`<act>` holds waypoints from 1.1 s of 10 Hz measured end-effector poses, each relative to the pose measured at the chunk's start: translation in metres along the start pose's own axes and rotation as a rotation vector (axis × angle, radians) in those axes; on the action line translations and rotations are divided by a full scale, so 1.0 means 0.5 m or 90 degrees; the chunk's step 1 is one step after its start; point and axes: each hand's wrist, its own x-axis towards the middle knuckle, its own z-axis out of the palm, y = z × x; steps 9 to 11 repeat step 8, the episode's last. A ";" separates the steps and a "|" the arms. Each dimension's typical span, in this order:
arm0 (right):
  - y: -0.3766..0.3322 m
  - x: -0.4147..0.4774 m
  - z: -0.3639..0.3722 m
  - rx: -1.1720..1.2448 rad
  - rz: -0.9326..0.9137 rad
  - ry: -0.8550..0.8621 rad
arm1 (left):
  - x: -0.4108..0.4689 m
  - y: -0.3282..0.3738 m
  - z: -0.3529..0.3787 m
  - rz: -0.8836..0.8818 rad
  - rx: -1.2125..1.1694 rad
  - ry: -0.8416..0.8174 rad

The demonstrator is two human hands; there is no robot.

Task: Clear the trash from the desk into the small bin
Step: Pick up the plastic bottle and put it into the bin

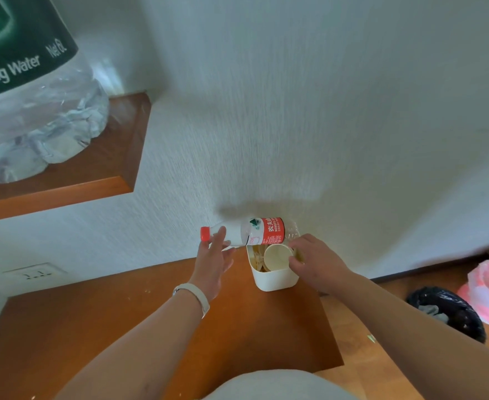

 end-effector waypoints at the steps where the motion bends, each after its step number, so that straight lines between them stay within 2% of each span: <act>1: 0.002 -0.001 0.001 0.003 0.012 0.009 | 0.005 0.011 0.001 0.008 0.002 0.005; 3: 0.002 -0.004 0.006 0.005 0.025 0.005 | -0.003 0.004 0.011 0.003 0.016 0.043; 5: 0.000 -0.010 0.006 0.006 0.015 -0.006 | -0.020 -0.009 0.004 -0.004 -0.008 0.024; 8: -0.013 -0.012 -0.004 -0.049 -0.029 -0.001 | -0.038 -0.027 -0.030 0.011 0.086 -0.004; 11: -0.013 -0.012 -0.004 -0.049 -0.029 -0.001 | -0.038 -0.027 -0.030 0.011 0.086 -0.004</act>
